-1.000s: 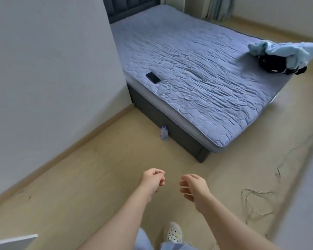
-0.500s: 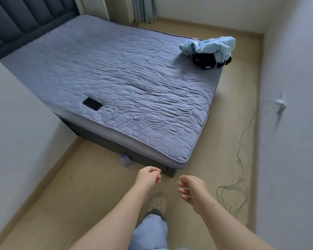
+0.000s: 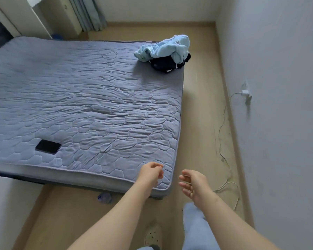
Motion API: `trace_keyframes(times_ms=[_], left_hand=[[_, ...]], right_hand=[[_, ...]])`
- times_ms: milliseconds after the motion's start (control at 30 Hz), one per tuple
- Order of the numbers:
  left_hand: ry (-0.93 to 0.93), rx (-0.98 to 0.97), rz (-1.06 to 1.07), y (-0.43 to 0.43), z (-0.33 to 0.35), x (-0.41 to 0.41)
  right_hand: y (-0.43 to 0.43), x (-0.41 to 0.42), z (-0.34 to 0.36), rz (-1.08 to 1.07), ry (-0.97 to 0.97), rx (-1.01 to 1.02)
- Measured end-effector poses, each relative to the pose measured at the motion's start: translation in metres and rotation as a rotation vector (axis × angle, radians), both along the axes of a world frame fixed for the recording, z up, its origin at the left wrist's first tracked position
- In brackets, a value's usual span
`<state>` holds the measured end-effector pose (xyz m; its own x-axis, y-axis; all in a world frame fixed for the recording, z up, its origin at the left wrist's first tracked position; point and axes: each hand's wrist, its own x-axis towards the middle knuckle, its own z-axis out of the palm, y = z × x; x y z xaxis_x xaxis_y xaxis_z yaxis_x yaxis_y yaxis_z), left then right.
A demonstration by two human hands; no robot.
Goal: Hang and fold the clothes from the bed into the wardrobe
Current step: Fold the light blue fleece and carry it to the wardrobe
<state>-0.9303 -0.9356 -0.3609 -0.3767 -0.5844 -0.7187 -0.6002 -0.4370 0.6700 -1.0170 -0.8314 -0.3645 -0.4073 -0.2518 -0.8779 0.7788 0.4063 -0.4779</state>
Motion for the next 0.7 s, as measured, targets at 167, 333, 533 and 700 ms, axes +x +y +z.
trace_keyframes(times_ms=[167, 333, 533, 700], left_hand=[[0.005, -0.005, -0.002, -0.017, -0.003, -0.101], [-0.010, 0.022, -0.012, -0.018, 0.003, -0.208], [-0.008, 0.005, 0.013, -0.032, 0.015, -0.296], [-0.057, 0.023, 0.035, -0.057, 0.015, -0.338]], right_hand=[[-0.014, -0.100, -0.002, -0.018, 0.024, -0.004], [-0.013, -0.205, 0.001, -0.014, 0.032, 0.018], [-0.030, -0.294, 0.002, 0.016, 0.017, 0.056], [-0.057, -0.337, 0.001, 0.023, -0.013, 0.042]])
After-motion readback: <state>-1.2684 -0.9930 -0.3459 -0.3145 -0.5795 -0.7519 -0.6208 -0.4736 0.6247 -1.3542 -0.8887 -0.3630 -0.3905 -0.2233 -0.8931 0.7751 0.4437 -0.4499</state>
